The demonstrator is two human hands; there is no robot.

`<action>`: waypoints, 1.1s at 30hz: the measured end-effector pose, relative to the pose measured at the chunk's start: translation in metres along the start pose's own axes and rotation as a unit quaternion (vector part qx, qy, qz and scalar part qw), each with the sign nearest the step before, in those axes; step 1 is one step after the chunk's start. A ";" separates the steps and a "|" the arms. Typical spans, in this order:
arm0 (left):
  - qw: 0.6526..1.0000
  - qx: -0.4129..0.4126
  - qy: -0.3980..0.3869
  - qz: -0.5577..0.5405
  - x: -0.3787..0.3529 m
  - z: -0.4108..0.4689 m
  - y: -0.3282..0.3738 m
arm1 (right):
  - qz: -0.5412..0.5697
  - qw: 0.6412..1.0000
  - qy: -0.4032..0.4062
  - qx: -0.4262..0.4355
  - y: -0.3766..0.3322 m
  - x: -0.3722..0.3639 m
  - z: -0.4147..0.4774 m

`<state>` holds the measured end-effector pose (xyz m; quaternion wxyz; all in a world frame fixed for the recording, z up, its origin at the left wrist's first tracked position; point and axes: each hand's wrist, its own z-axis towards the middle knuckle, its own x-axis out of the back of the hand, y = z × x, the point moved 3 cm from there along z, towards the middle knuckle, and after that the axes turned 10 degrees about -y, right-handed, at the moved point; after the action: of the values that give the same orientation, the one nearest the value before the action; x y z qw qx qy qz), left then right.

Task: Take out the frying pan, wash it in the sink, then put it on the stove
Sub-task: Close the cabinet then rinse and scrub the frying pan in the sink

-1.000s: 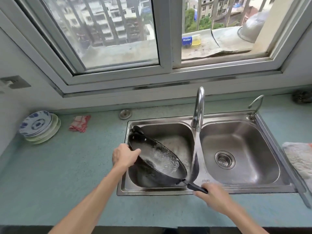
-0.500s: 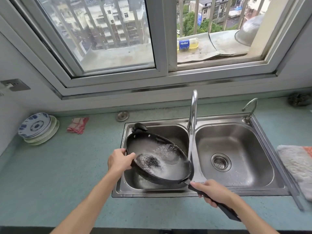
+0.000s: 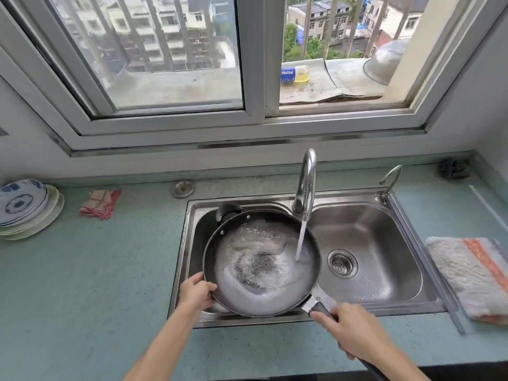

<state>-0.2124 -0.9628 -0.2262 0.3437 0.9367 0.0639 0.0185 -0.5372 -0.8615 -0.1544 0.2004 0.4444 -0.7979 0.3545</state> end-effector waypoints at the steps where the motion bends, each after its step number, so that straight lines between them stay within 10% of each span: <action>1: 1.000 0.002 -0.007 -0.006 0.000 0.005 -0.004 | 0.010 1.000 0.002 -0.006 -0.001 -0.003 -0.002; 7: 0.998 -0.002 -0.056 -0.039 -0.007 0.032 -0.012 | 0.346 0.924 -0.157 -0.047 -0.006 -0.026 -0.013; 33: 0.986 0.080 -0.147 -0.010 -0.068 0.135 -0.052 | 0.176 0.969 -0.048 -0.168 -0.012 -0.111 0.001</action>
<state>-0.2751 -1.0186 -0.3622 0.2737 0.9530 0.0236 -0.1279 -0.4691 -0.8034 -0.2212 0.1681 0.2736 -0.9203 0.2232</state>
